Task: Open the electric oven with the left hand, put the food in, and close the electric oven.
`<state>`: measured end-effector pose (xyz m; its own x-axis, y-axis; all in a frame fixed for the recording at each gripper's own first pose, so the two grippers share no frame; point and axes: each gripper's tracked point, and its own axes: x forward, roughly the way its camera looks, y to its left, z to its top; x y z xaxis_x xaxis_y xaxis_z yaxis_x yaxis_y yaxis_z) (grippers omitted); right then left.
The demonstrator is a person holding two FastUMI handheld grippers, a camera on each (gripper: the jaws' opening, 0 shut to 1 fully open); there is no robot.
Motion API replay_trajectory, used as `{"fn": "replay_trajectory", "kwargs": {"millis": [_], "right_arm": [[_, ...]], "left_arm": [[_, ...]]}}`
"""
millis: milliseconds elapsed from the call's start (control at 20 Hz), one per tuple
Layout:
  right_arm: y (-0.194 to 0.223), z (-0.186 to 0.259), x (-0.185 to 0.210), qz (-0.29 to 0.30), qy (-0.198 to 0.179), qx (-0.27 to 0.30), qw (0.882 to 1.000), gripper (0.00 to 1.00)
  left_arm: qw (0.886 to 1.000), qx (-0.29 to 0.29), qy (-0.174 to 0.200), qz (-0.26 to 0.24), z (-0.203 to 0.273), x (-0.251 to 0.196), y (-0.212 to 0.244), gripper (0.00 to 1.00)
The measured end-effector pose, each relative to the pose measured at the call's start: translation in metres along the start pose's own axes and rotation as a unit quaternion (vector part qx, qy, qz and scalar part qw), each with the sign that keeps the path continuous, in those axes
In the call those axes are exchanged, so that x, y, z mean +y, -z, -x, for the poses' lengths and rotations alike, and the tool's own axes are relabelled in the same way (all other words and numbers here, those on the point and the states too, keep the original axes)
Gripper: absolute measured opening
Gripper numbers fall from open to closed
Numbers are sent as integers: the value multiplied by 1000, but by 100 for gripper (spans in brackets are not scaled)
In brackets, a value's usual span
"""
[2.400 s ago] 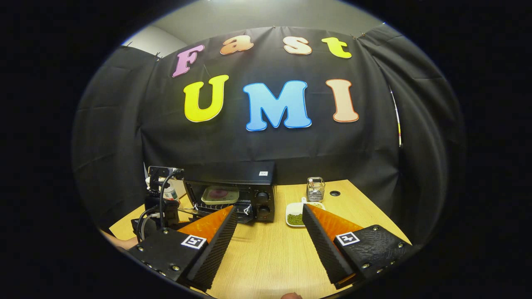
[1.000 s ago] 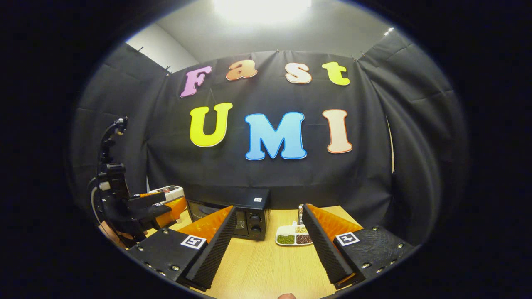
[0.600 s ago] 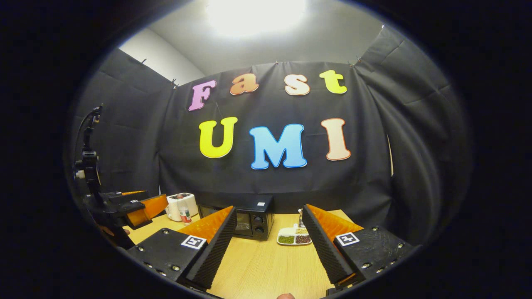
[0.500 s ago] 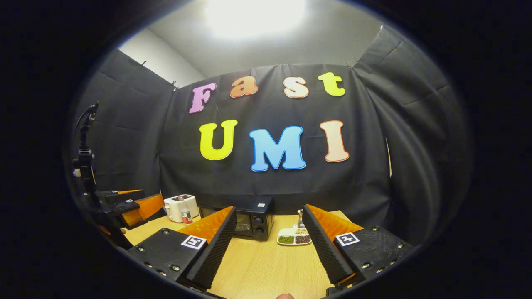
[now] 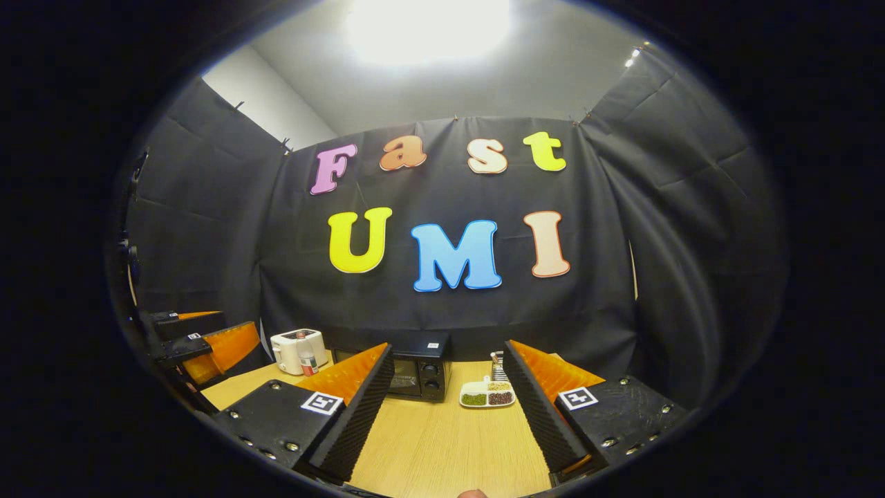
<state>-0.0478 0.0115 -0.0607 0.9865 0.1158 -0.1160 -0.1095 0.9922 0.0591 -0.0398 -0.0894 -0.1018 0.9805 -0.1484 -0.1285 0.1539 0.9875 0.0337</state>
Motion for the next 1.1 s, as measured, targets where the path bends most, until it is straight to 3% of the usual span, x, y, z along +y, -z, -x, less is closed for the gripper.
{"fn": "replay_trajectory", "kwargs": {"millis": [50,100,350,400,450,550,600,650,750,850,950,1000,1050,1100], "right_arm": [[2,1,2,0,2,1,1000,98],[4,2,4,0,4,4,1000,98],[6,4,11,-3,8,8,1000,98],[4,4,12,-4,8,6,1000,98],[3,3,13,-3,8,5,1000,98],[1,2,15,-2,9,1,1000,98],[1,1,16,-2,9,2,1000,98],[1,1,17,-1,9,2,1000,98],[2,0,17,-1,8,3,1000,98],[1,-1,18,0,8,3,1000,98],[2,-1,19,3,7,3,1000,98],[1,-1,20,4,6,3,1000,98],[1,-1,20,4,5,2,1000,98],[1,-2,20,4,5,2,1000,98]], "left_arm": [[1000,3,6,6,1,-1,3,91],[1000,4,6,9,3,-1,3,100],[1000,6,2,11,6,11,8,100],[1000,7,1,14,7,13,9,91],[1000,9,0,17,8,14,10,100],[1000,7,-3,19,9,18,7,100],[1000,5,-5,19,9,21,5,92],[1000,4,-6,18,10,21,4,100],[1000,2,-9,17,10,23,3,97],[1000,0,-8,17,9,24,2,100],[1000,2,-9,15,9,25,4,95],[1000,3,-10,14,9,25,5,100],[1000,2,-11,15,8,26,5,97],[1000,2,-11,17,9,26,4,100]]}}
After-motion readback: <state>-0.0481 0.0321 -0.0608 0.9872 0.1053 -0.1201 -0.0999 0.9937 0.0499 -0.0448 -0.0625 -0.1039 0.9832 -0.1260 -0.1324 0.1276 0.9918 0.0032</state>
